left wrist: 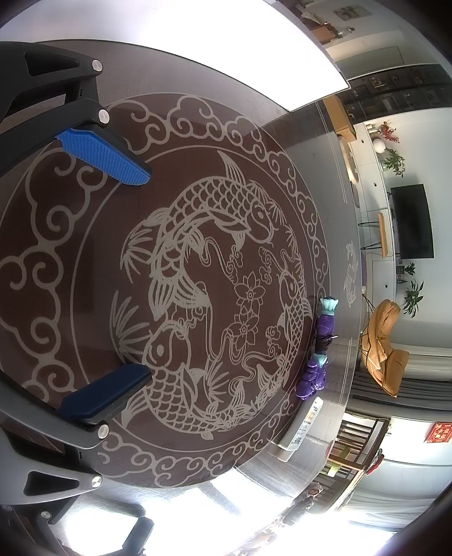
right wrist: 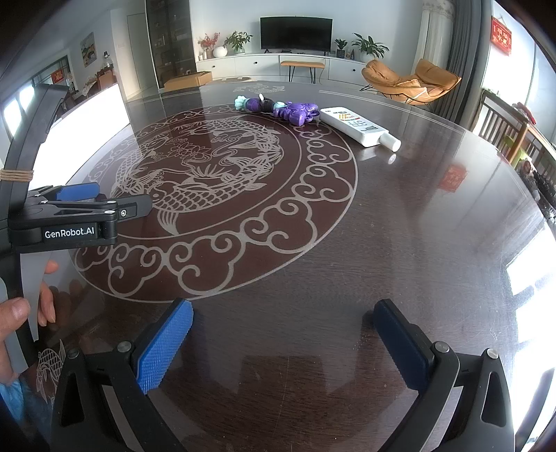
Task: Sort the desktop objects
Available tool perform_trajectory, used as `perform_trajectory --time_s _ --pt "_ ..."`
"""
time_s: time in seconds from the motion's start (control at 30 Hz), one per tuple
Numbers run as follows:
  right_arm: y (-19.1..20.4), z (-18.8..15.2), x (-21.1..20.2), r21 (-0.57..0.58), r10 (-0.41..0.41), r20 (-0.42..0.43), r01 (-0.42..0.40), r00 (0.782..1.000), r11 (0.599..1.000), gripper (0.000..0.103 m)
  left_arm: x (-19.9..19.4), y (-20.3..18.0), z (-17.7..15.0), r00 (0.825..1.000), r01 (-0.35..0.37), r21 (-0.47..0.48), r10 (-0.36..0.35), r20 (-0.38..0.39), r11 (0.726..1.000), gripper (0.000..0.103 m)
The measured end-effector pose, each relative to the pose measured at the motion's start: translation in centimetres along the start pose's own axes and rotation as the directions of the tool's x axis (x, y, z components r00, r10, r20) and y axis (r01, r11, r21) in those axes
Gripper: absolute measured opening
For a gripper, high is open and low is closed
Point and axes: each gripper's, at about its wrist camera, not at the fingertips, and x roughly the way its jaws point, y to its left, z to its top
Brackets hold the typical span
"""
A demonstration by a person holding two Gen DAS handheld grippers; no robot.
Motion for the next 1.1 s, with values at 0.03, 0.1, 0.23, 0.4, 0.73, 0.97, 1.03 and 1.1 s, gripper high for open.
perform_trajectory --time_s 0.03,0.1,0.23,0.4,0.73,0.97,1.03,1.1 --pt "0.0 0.0 0.0 0.000 0.000 0.000 0.000 1.000 1.000 0.103 -0.1 0.0 0.0 1.000 0.000 0.000 0.000 0.000 1.000 0.103" --pt "0.0 0.0 0.0 0.000 0.000 0.000 0.000 1.000 1.000 0.103 0.0 0.0 0.0 1.000 0.000 0.000 0.000 0.000 1.000 0.103" --pt "0.2 0.3 0.4 -0.016 0.007 -0.004 -0.007 1.000 1.000 0.103 -0.1 0.0 0.0 1.000 0.000 0.000 0.000 0.000 1.000 0.103" --pt "-2.7 3.4 2.5 -0.099 0.045 -0.013 -0.046 0.999 0.994 0.103 -0.1 0.0 0.0 1.000 0.000 0.000 0.000 0.000 1.000 0.103" --pt "-11.7 13.3 9.8 -0.025 0.005 -0.011 -0.005 1.000 1.000 0.103 -0.1 0.0 0.0 1.000 0.000 0.001 0.000 0.000 1.000 0.103" --pt "-10.8 17.9 13.2 -0.020 0.006 0.000 -0.006 1.000 1.000 0.103 0.1 0.0 0.1 1.000 -0.004 0.003 0.004 0.001 1.000 0.103" --pt "-10.2 18.3 13.4 -0.041 0.020 0.009 -0.019 1.000 0.999 0.096 0.1 0.0 0.1 1.000 -0.005 0.004 0.005 0.002 1.000 0.103" --pt "-9.6 18.2 13.0 -0.069 0.044 0.036 -0.042 0.998 0.997 0.074 0.1 0.0 0.1 1.000 -0.004 0.003 0.004 0.002 1.000 0.103"
